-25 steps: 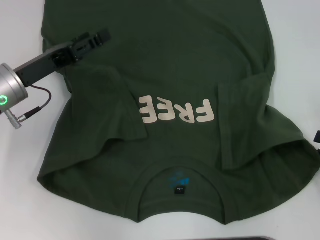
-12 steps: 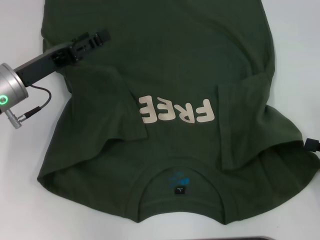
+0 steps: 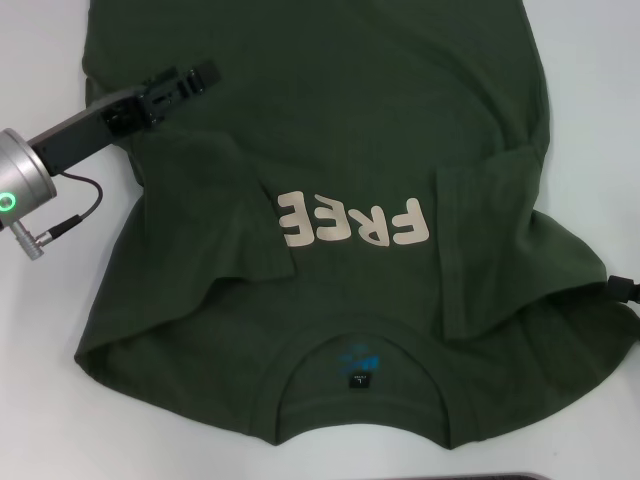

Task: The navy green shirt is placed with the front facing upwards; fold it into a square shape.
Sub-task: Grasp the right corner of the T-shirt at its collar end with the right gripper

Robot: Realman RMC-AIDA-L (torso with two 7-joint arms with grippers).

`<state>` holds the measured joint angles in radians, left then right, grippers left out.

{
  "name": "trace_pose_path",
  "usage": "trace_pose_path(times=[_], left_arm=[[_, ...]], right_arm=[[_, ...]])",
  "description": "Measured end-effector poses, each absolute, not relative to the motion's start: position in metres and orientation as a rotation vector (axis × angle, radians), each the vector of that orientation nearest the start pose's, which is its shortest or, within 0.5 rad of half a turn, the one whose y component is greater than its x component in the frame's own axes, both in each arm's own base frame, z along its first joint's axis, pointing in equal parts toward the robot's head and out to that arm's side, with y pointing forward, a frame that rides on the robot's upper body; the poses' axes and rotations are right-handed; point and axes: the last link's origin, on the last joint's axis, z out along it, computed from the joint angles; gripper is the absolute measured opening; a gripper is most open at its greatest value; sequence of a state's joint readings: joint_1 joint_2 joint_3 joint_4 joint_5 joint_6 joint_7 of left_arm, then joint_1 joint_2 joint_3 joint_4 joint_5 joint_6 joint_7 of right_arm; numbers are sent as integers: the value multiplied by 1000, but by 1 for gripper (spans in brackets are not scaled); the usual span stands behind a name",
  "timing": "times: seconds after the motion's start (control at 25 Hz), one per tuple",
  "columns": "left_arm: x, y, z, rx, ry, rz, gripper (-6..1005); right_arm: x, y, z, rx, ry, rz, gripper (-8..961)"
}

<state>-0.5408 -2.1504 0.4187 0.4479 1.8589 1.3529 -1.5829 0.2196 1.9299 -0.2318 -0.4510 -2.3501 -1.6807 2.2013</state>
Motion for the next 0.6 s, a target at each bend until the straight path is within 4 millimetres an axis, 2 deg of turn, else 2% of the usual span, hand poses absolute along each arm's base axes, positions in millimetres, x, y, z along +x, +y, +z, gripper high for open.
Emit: trace_pose_path(times=[0.12,0.6], left_arm=[[-278,343,-22,-2167,-1260,-1096,847],[-280,342,-20,-2161,-1260,-1096,847]], right_arm=[[402,190,46,-1761,2282,816,790],[402,190,42,-1762,2312,788,526]])
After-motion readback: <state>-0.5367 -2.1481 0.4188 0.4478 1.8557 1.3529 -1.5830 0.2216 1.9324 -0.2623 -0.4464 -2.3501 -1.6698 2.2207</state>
